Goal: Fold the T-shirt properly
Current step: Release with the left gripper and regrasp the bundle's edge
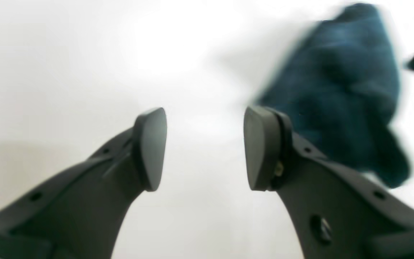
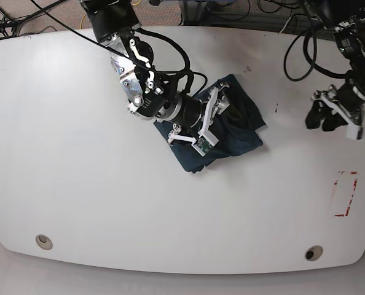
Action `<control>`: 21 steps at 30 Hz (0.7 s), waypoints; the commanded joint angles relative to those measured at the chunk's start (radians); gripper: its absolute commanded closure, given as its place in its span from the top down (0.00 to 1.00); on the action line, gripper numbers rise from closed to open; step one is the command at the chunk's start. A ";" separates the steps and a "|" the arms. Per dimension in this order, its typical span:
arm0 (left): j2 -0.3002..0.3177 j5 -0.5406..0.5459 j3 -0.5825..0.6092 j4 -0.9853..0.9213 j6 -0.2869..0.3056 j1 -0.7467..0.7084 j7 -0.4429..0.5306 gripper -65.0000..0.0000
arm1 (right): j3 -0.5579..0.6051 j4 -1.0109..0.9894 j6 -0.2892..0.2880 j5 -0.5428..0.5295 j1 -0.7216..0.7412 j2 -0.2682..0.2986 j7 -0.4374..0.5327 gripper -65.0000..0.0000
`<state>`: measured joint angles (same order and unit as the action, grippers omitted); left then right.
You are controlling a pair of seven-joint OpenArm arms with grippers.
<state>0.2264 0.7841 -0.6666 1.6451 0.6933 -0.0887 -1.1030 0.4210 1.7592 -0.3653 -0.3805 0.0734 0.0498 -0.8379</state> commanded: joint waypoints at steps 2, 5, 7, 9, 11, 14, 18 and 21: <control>0.064 0.028 -0.080 0.023 0.005 -0.024 0.027 0.49 | 0.000 -0.095 -0.008 -0.016 0.047 -0.012 0.088 0.69; 0.100 0.028 -0.118 0.023 0.005 -0.049 0.027 0.49 | 0.000 -0.170 -0.008 -0.012 0.052 -0.028 0.128 0.69; 0.117 0.028 -0.135 0.023 0.005 -0.061 0.027 0.49 | 0.005 -0.212 -0.008 -0.008 0.052 -0.031 0.151 0.69; 0.126 0.028 -0.143 0.023 0.005 -0.072 0.027 0.49 | 0.034 -0.241 -0.008 -0.008 0.052 -0.032 0.171 0.69; 0.132 0.028 -0.144 0.028 0.005 -0.081 0.027 0.49 | 0.088 -0.258 0.002 -0.007 0.049 -0.034 0.190 0.68; 0.136 0.028 -0.140 0.028 0.005 -0.087 0.027 0.49 | 0.157 -0.269 0.004 -0.007 0.049 -0.034 0.197 0.68; 0.132 0.022 -0.123 0.031 0.005 -0.085 0.027 0.49 | 0.204 -0.258 0.021 -0.008 0.045 -0.034 0.193 0.68; 0.130 0.024 -0.078 0.031 0.005 -0.081 0.027 0.49 | 0.224 -0.210 0.062 -0.016 0.045 -0.034 0.191 0.68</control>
<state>0.3393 0.7853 -0.7658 1.6562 0.6933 -0.1802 -1.0992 0.6464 1.4937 -0.3229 -0.3859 0.0967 0.0174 -0.6678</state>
